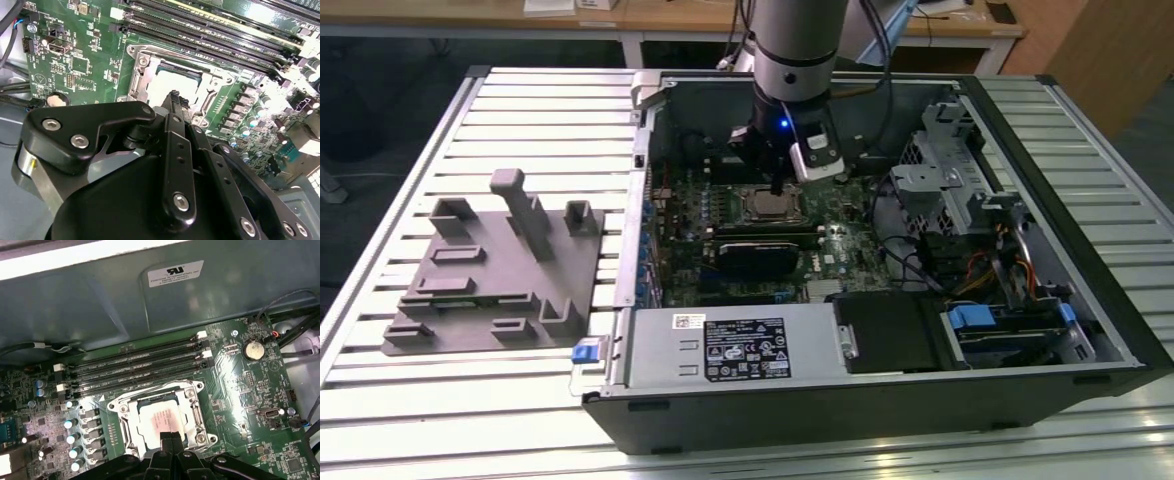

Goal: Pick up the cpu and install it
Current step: 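Install the second cpu locking lever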

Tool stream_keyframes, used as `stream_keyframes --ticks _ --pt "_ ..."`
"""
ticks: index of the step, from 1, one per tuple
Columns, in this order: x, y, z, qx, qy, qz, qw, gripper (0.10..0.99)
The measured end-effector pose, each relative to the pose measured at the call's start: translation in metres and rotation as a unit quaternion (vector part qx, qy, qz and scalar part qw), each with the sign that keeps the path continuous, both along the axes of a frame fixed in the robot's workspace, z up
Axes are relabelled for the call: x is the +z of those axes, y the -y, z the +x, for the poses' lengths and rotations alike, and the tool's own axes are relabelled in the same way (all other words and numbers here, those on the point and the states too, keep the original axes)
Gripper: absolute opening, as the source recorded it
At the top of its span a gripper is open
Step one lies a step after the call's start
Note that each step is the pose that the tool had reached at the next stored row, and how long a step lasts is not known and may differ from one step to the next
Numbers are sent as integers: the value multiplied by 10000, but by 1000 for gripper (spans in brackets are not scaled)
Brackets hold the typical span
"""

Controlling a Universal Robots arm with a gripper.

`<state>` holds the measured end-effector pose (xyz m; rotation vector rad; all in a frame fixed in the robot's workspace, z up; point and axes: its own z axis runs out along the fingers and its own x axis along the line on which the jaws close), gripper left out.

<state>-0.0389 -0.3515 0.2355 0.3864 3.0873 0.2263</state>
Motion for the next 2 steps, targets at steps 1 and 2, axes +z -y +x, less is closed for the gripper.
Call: stream_keyframes --ticks 1,2 --pt "0 0 0 0 0 0 10000 106" --pt "0 0 0 0 0 0 10000 106"
